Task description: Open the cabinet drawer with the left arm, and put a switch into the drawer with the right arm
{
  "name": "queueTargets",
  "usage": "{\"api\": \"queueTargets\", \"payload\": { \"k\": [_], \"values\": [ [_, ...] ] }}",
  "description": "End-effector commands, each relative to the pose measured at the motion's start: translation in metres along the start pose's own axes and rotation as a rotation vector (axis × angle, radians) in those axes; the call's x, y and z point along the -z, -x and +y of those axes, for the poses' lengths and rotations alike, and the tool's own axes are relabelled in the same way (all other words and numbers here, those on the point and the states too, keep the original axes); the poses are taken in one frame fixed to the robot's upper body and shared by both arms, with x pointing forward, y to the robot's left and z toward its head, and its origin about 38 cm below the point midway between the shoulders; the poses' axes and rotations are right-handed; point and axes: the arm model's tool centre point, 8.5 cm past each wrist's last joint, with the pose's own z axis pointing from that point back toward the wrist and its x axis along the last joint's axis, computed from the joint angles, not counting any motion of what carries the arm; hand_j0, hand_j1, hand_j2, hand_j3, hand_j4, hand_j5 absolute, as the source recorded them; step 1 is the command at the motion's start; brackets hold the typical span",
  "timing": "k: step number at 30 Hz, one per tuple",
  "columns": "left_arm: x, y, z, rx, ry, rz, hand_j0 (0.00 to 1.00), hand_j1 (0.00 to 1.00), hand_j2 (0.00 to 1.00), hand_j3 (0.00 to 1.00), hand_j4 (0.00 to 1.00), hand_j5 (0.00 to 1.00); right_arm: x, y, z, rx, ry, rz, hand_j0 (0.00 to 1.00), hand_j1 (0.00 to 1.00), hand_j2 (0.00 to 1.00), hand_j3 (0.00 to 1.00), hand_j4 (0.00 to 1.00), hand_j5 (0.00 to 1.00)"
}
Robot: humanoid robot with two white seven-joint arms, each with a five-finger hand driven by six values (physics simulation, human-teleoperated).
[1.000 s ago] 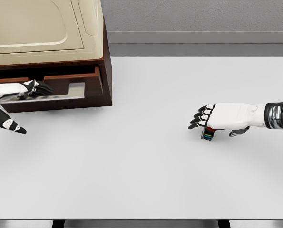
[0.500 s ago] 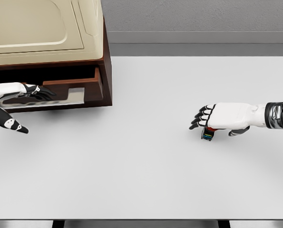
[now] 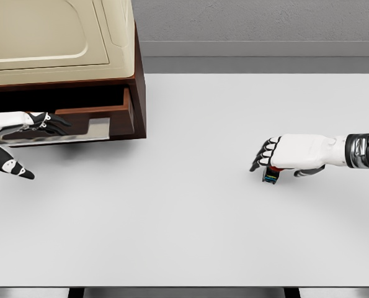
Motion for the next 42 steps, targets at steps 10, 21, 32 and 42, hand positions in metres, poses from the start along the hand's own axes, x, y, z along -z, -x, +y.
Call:
{"api": "queueTargets", "payload": {
  "k": [10, 21, 32, 42],
  "values": [
    [-0.011, -0.011, 0.010, -0.060, -0.052, -0.072, 0.93, 0.93, 0.93, 0.93, 0.93, 0.93, 0.000, 0.000, 0.000, 0.003, 0.002, -0.001, 0.85, 0.85, 0.85, 0.85, 0.85, 0.85],
    [-0.029, -0.006, 0.011, -0.054, -0.069, -0.066, 0.95, 0.95, 0.95, 0.95, 0.95, 0.95, -0.001, 0.000, 0.000, 0.004, 0.003, 0.001, 0.85, 0.85, 0.85, 0.85, 0.85, 0.85],
    [-0.025, 0.013, -0.002, -0.075, -0.043, -0.047, 0.95, 0.95, 0.95, 0.95, 0.95, 0.95, -0.002, 0.001, -0.001, 0.004, 0.004, 0.004, 0.80, 0.80, 0.80, 0.80, 0.80, 0.80],
    [-0.024, 0.018, -0.006, -0.087, -0.035, -0.036, 0.96, 0.96, 0.96, 0.96, 0.96, 0.96, -0.001, 0.001, 0.000, 0.005, 0.003, 0.003, 0.79, 0.79, 0.79, 0.79, 0.79, 0.79]
  ]
}}
